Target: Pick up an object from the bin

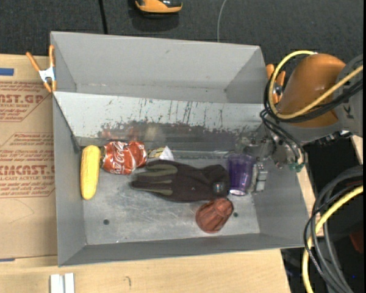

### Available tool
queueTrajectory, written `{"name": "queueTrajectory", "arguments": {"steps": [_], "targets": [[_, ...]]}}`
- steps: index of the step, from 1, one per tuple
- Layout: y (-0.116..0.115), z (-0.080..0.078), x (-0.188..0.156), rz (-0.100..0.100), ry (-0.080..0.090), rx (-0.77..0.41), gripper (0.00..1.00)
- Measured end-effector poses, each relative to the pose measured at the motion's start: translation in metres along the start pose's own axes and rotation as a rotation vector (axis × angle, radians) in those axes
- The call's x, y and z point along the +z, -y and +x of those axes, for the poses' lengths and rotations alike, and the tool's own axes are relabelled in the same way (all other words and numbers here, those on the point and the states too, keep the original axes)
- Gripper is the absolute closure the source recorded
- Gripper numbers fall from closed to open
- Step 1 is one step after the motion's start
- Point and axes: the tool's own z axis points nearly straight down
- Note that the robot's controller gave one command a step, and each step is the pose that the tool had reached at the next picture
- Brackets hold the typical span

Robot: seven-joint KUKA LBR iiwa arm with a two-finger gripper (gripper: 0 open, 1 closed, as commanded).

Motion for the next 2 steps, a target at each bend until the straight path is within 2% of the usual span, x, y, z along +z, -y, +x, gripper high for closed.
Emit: {"name": "queueTrajectory", "arguments": {"steps": [1,2], "targets": [[-0.047,-0.01,0.058,-0.001,0.006,0.258,0.0],[-0.07,-0.011,0.063,0.0,-0.004,0.159,0.0]]}}
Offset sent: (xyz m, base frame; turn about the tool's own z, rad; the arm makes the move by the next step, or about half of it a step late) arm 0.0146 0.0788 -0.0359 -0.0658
